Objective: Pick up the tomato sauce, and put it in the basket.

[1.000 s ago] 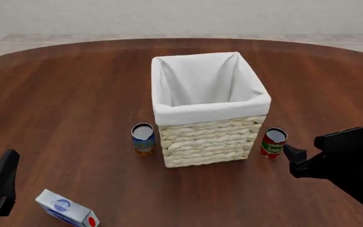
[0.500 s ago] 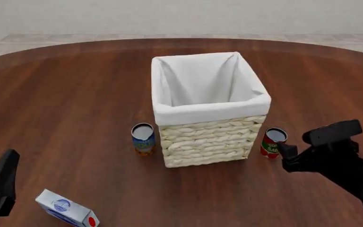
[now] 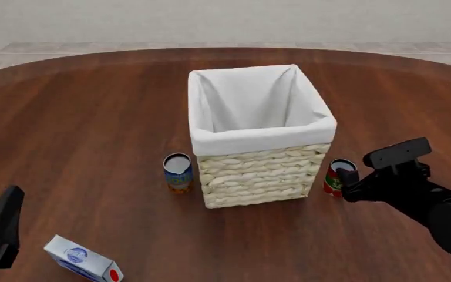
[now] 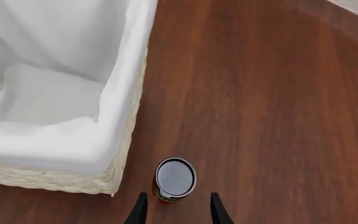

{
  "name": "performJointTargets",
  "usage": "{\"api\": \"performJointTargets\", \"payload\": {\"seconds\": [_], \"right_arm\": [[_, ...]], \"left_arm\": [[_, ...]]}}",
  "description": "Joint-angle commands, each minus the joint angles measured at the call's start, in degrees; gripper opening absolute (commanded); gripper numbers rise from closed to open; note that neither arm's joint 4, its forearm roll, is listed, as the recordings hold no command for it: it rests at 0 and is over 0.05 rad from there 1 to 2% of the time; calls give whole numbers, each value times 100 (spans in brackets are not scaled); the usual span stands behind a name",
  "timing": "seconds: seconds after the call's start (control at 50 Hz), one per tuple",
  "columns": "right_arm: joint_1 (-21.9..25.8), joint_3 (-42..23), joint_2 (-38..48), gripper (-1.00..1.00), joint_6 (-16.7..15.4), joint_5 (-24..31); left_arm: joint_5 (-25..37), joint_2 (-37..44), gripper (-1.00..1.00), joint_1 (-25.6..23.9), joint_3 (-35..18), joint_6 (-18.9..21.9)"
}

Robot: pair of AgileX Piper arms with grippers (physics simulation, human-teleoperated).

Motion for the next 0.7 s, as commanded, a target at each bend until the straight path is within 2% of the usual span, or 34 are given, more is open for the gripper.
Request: {"api": "performJointTargets", "payload": {"seconds": [0.02, 0.7], "right_arm": [[12, -119, 268, 100, 4, -123], [25, -290, 1134, 100, 50, -595]], "left_arm": [[0, 0, 100, 0, 0, 0], [0, 0, 100, 0, 0, 0]]}}
